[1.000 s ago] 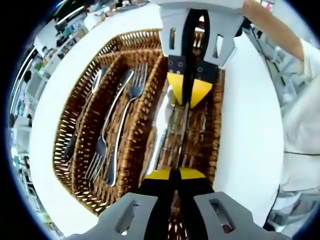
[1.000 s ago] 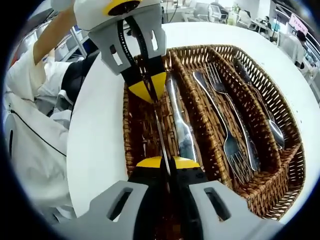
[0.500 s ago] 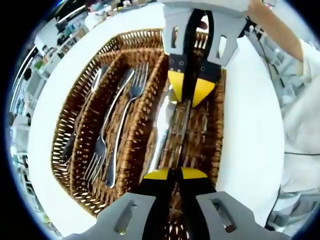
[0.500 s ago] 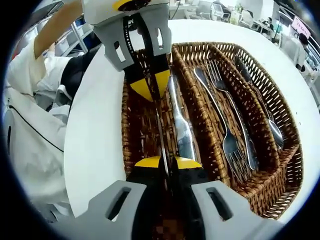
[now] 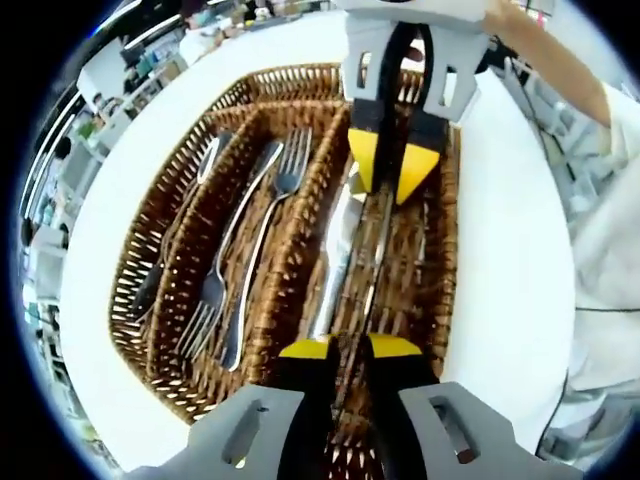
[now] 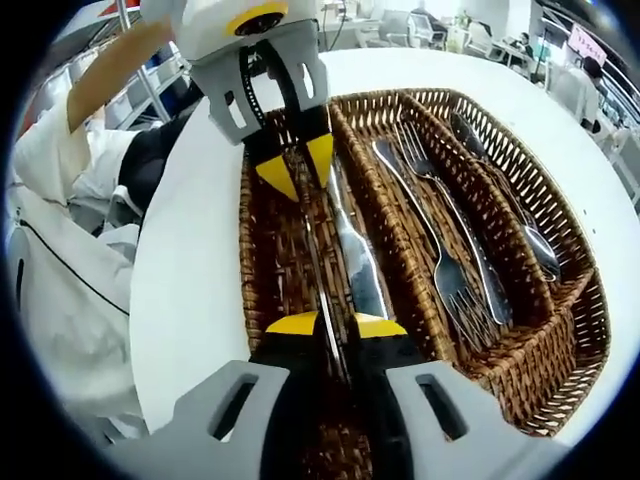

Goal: Arrange the knives, forks, and spoons in their matching storage slots by inserting each utensil handle-first until every utensil is classified and aligned in the correct compartment

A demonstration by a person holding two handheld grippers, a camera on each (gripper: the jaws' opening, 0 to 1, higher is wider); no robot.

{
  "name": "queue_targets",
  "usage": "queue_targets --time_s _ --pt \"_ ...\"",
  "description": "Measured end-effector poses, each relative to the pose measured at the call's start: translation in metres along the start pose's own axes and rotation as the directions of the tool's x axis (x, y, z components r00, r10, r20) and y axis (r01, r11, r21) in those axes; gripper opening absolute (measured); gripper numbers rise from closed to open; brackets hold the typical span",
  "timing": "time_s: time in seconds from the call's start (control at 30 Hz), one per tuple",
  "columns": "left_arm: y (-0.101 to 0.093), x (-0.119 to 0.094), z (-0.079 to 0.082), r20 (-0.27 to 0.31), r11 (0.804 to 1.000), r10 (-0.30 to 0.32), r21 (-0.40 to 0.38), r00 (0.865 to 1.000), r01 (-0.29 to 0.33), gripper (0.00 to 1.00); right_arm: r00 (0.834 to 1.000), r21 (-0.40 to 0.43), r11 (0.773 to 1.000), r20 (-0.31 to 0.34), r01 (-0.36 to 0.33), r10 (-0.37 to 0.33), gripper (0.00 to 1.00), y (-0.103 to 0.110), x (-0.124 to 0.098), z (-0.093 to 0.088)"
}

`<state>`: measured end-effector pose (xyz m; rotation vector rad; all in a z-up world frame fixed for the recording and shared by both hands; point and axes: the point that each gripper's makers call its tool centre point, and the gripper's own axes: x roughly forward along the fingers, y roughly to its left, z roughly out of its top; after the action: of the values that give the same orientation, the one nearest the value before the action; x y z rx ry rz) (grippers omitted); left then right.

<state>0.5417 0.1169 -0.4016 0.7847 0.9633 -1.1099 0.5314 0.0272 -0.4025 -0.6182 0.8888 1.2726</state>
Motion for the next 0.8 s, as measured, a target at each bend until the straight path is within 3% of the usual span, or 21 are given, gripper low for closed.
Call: queue_targets --time_s 0.1,0.4,0.67,0.8 --pt "0.002 -0.002 -0.001 -0.007 0.999 0.026 0.025 1.000 -0.025 0.11 0.999 -0.008 0.999 -0.008 0.037 -0.037 0.13 -0.007 -0.002 -0.002" --pt "0.006 -0.004 -0.003 -0.007 0.999 0.030 0.014 1.000 -0.030 0.11 1.000 0.005 1.000 -0.011 0.029 -0.029 0.13 -0.005 -0.001 -0.004" --pt "0.005 -0.011 0.002 0.024 0.999 0.043 0.017 0.999 -0.043 0.12 0.999 -0.003 0.999 0.006 0.051 -0.051 0.15 -0.008 -0.006 -0.001" --pt "0.004 -0.015 0.004 0.056 0.999 0.038 0.002 0.998 -0.038 0.19 0.998 -0.008 0.998 0.016 0.061 -0.060 0.19 -0.006 -0.010 0.001"
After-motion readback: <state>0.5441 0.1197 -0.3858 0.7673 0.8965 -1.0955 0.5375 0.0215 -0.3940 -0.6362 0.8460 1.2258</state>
